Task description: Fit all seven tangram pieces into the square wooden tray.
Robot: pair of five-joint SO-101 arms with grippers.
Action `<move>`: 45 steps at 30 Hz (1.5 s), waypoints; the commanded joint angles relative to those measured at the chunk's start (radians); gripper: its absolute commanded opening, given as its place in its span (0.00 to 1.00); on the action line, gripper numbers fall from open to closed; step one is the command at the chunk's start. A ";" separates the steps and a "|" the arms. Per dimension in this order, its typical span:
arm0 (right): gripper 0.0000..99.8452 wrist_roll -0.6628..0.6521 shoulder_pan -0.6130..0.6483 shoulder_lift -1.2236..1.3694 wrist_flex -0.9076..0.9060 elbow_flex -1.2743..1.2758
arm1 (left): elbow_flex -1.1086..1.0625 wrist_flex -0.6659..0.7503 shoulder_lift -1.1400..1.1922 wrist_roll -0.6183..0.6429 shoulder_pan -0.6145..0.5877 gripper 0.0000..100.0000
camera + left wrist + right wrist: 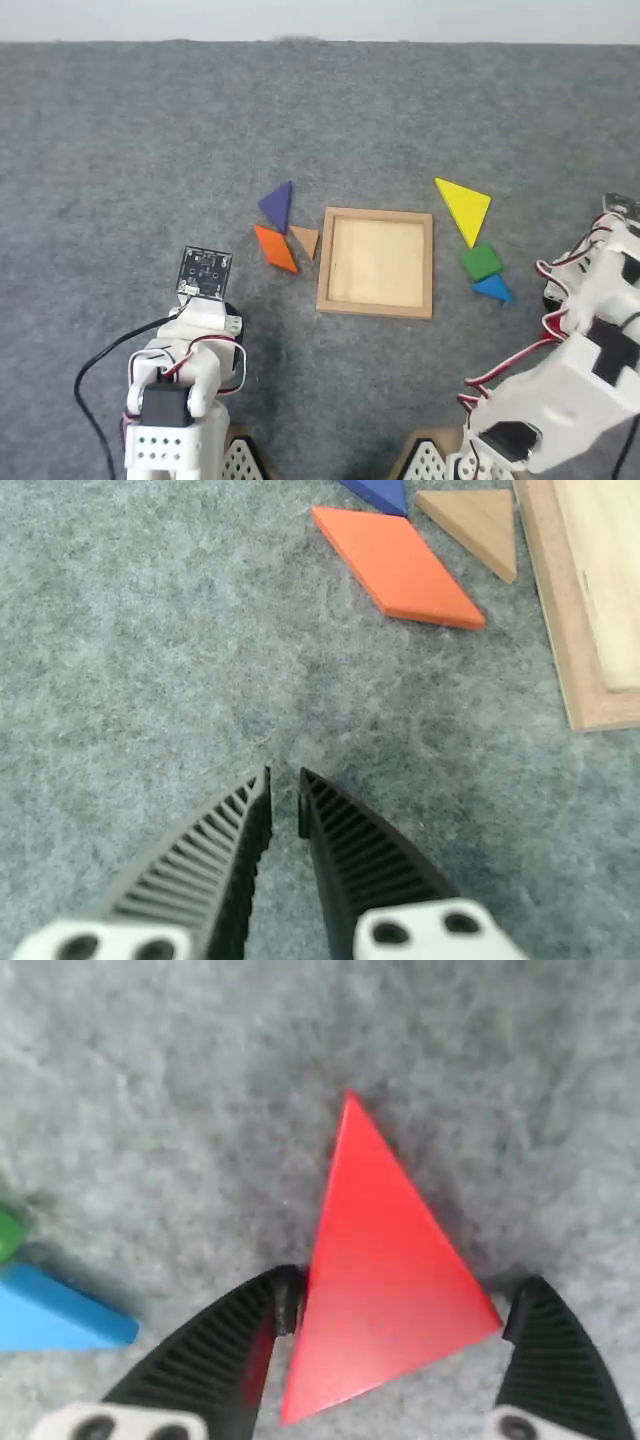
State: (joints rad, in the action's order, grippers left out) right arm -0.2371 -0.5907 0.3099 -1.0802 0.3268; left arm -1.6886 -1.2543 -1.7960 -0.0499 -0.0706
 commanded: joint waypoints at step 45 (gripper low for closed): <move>0.23 0.285 0.777 -0.226 -0.361 -0.368 | 0.005 -0.005 -0.017 -0.008 -0.005 0.05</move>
State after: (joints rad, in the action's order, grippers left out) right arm -0.0038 0.1013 0.0353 -1.4116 0.0783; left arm -1.6886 -1.2543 -1.7960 -0.0499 -0.0706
